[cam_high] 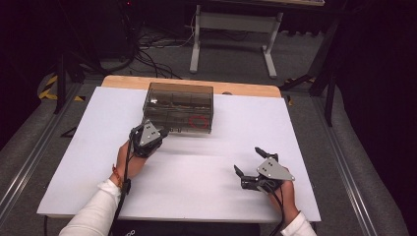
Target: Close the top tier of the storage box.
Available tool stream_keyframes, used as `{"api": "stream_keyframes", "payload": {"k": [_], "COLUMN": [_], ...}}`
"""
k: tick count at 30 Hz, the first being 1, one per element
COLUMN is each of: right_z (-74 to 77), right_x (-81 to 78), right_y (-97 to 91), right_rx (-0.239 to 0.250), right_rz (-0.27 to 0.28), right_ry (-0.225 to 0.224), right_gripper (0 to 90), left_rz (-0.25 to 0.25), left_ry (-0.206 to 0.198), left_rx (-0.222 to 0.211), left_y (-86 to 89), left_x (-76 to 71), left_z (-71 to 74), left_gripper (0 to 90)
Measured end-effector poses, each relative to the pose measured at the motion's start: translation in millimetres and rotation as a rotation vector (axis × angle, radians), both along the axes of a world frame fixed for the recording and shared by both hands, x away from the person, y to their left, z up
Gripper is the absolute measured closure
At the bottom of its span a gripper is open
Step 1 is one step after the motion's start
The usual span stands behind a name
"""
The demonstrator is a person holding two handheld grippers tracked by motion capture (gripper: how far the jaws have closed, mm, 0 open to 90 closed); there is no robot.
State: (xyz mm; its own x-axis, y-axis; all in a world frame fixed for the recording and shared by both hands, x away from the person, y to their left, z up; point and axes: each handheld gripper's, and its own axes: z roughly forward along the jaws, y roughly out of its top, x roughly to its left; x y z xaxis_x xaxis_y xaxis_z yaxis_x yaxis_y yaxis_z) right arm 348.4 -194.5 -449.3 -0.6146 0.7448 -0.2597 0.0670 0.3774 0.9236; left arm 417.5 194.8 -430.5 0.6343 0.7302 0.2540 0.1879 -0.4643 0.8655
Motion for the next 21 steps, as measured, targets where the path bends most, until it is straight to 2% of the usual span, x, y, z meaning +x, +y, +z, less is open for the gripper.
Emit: {"api": "stream_keyframes", "payload": {"k": [4, 14, 21], "right_z": [-0.1, -0.9, -1.1], "right_x": [-0.3, 0.7, 0.6], "right_y": [0.2, -0.2, -0.4], "right_rx": [-0.008, -0.009, -0.009], "right_rz": [0.005, 0.001, 0.002], "right_ry": [-0.003, 0.000, 0.001], "right_gripper": [8.9, 8.9, 8.9], "left_rz": [0.006, 0.024, 0.036], "left_ry": [0.000, 0.002, -0.002], "left_rx": [0.030, 0.006, 0.013], "left_y": [-4.7, -6.8, -10.3], "left_x": [3.0, 11.7, 16.1], "left_z": [-2.5, -3.4, -2.3], "left_gripper": [89.6, 89.3, 87.0]}}
